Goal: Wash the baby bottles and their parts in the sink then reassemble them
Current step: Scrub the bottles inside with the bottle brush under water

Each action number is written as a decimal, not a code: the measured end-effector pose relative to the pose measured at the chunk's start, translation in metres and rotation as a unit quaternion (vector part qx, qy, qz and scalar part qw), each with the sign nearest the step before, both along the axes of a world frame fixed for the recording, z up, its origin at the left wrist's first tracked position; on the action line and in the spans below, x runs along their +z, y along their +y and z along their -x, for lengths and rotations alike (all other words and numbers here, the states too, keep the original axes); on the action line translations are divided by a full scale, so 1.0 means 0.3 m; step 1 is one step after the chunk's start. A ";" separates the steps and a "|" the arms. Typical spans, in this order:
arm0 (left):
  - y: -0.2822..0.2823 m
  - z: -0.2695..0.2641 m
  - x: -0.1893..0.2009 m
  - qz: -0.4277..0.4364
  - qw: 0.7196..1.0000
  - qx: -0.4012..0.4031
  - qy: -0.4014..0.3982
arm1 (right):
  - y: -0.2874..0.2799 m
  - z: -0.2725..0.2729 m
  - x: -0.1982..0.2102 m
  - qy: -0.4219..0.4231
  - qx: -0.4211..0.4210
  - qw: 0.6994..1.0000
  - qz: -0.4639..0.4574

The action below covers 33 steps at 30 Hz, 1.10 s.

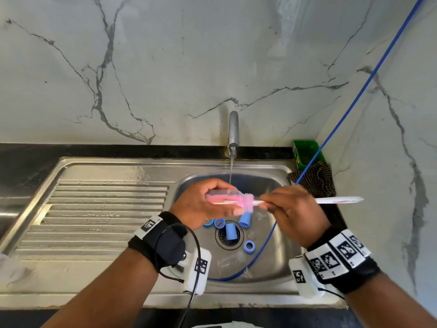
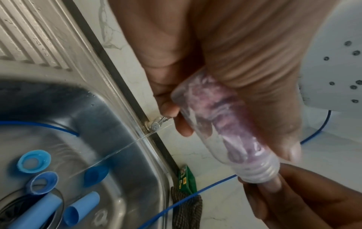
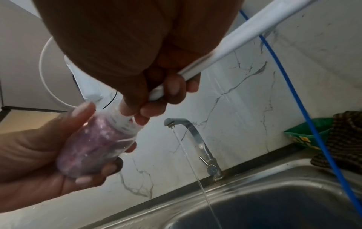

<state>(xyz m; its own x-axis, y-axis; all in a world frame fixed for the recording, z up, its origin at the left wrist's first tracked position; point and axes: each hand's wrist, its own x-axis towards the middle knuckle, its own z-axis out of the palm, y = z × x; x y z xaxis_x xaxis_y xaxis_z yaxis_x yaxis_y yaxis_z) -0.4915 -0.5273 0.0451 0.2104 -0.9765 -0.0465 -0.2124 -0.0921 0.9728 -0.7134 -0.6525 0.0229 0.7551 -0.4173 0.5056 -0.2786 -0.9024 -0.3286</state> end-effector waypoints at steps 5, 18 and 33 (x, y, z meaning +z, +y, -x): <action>0.000 -0.003 0.002 0.039 0.999 0.020 -0.028 | 0.030 -0.008 -0.005 -0.024 -0.042 0.999 -0.020; 0.011 0.011 0.006 -0.069 0.997 -0.003 0.038 | 0.062 -0.015 0.008 -0.094 -0.017 0.994 0.062; 0.004 -0.050 0.014 -0.075 0.988 0.077 0.111 | -0.048 0.090 0.040 -0.072 -0.089 0.993 0.042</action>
